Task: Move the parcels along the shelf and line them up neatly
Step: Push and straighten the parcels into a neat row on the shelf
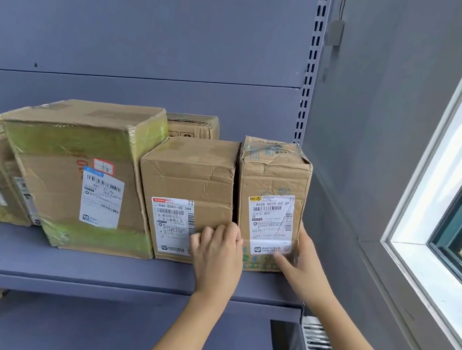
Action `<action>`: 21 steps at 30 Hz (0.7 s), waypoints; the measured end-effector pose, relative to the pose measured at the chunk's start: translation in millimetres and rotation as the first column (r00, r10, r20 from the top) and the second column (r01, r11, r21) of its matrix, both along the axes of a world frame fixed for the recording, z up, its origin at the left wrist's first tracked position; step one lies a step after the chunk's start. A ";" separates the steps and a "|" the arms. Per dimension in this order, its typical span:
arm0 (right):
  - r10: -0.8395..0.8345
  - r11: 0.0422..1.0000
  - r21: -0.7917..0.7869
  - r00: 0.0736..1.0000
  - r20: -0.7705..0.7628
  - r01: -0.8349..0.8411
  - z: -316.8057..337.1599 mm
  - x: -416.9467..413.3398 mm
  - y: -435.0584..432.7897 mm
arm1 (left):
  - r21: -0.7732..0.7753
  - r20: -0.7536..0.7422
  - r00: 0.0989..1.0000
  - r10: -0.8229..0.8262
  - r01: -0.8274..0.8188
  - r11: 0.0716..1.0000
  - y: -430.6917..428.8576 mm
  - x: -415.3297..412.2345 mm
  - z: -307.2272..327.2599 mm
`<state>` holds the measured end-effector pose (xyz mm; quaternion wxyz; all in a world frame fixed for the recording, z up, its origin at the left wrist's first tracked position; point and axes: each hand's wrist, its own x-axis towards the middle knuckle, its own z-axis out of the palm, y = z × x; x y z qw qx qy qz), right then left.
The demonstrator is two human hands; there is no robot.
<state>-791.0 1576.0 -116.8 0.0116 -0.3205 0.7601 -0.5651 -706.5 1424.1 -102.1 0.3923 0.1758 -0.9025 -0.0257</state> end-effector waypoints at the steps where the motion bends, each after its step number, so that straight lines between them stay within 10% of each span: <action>1: -0.044 0.997 0.053 0.997 -0.058 0.048 -4.1 0.2 -0.6 | -0.013 -0.016 1.000 -0.011 0.011 1.000 -0.2 1.9 1.7; 5: -0.319 0.894 0.063 0.731 -0.603 0.443 -0.8 24.2 -2.5 | -0.209 -0.148 0.975 -0.163 0.130 0.969 2.7 9.3 1.5; 8: -0.162 0.856 0.131 0.500 -0.851 0.500 -9.5 25.6 -8.2 | -0.397 0.057 0.979 -0.196 0.202 0.895 6.0 3.4 -6.8; 21: -0.032 0.800 0.332 0.587 -0.809 0.500 -21.8 10.3 -3.4 | -0.337 0.231 0.969 -0.085 0.162 0.928 6.7 -17.4 -18.4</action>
